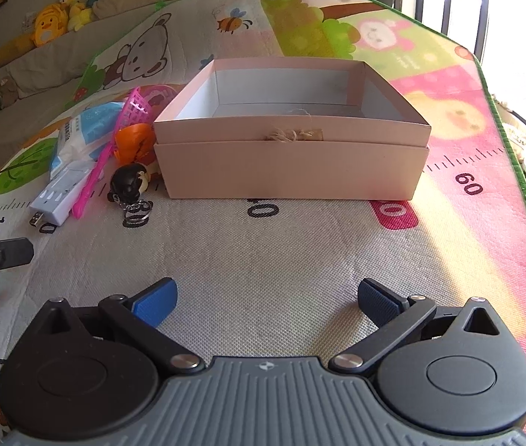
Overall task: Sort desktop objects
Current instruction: 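Move both tools toward the toys scattered beside the pink box, then grasp the doll keychain with the right tool while the left grasps the white card reader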
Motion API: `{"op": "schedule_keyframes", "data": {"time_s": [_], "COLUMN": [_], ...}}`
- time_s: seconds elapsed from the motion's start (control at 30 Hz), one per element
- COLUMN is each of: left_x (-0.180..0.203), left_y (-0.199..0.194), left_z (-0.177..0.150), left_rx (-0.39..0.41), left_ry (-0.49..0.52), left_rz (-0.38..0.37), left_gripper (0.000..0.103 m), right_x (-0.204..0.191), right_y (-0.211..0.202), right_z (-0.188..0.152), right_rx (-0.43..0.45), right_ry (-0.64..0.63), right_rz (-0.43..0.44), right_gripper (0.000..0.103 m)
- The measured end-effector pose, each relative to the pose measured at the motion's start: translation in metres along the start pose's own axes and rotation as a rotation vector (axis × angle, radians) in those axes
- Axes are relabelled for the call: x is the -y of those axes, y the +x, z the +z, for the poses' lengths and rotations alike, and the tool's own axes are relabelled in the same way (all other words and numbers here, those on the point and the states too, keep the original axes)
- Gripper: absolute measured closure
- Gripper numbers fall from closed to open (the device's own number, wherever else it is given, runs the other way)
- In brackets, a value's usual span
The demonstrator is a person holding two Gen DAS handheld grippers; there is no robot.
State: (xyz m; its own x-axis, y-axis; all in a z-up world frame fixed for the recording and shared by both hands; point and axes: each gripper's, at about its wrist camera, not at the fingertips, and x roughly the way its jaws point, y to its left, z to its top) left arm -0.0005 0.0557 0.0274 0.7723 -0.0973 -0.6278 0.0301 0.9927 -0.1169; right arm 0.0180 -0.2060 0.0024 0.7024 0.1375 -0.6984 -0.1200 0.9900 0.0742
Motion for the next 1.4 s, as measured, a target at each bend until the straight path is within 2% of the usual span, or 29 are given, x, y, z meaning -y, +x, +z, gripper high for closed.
{"op": "schedule_keyframes", "data": {"time_s": [0.1, 0.23, 0.33, 0.43, 0.53, 0.63, 0.7, 0.73, 0.77, 0.9, 0.93, 1.03, 1.13, 1.33, 1.4], "left_x": [0.007, 0.017, 0.018, 0.01, -0.012, -0.034, -0.044, -0.047, -0.049, -0.056, -0.057, -0.055, -0.046, -0.01, 0.001], "left_y": [-0.002, 0.003, 0.002, -0.003, -0.006, -0.006, -0.009, -0.01, -0.012, -0.014, -0.013, -0.01, -0.005, 0.018, 0.032], "left_z": [0.006, 0.01, 0.009, 0.007, 0.01, 0.013, 0.015, 0.016, 0.016, 0.015, 0.013, 0.011, 0.01, 0.011, 0.013], "left_rx": [0.042, 0.037, 0.042, 0.063, 0.07, 0.07, 0.077, 0.083, 0.09, 0.085, 0.08, 0.065, 0.051, 0.014, 0.0], "left_ry": [0.038, 0.055, 0.066, 0.055, 0.004, -0.049, -0.073, -0.079, -0.083, -0.102, -0.102, -0.083, -0.057, 0.051, 0.086], "left_rz": [0.018, 0.003, 0.023, 0.091, 0.147, 0.189, 0.196, 0.197, 0.199, 0.191, 0.186, 0.171, 0.139, 0.07, 0.077], "left_gripper": [0.0, 0.0, 0.0, 0.0, 0.0, 0.0, 0.0, 0.0, 0.0, 0.0, 0.0, 0.0, 0.0, 0.0, 0.0], "right_x": [-0.006, -0.011, -0.013, -0.018, -0.034, -0.057, -0.077, -0.087, -0.097, -0.123, -0.124, -0.123, -0.108, -0.047, -0.027], "right_y": [-0.015, -0.029, -0.033, -0.029, -0.025, -0.017, -0.002, 0.006, 0.014, 0.047, 0.053, 0.058, 0.039, 0.001, -0.007], "right_z": [0.004, 0.01, 0.013, 0.016, 0.022, 0.029, 0.036, 0.04, 0.044, 0.049, 0.05, 0.049, 0.044, 0.018, 0.012], "right_rx": [0.09, 0.177, 0.196, 0.17, 0.16, 0.187, 0.173, 0.155, 0.143, 0.139, 0.129, 0.101, 0.067, 0.025, 0.059], "right_ry": [-0.041, -0.117, -0.154, -0.18, -0.236, -0.287, -0.346, -0.369, -0.383, -0.429, -0.433, -0.406, -0.388, -0.338, -0.316], "right_rz": [0.006, -0.033, -0.036, 0.011, 0.077, 0.121, 0.117, 0.107, 0.1, -0.013, -0.016, -0.001, 0.091, 0.115, 0.053], "right_gripper": [0.0, 0.0, 0.0, 0.0, 0.0, 0.002, 0.022, 0.039, 0.051, 0.057, 0.057, 0.071, 0.072, 0.071, 0.056]}}
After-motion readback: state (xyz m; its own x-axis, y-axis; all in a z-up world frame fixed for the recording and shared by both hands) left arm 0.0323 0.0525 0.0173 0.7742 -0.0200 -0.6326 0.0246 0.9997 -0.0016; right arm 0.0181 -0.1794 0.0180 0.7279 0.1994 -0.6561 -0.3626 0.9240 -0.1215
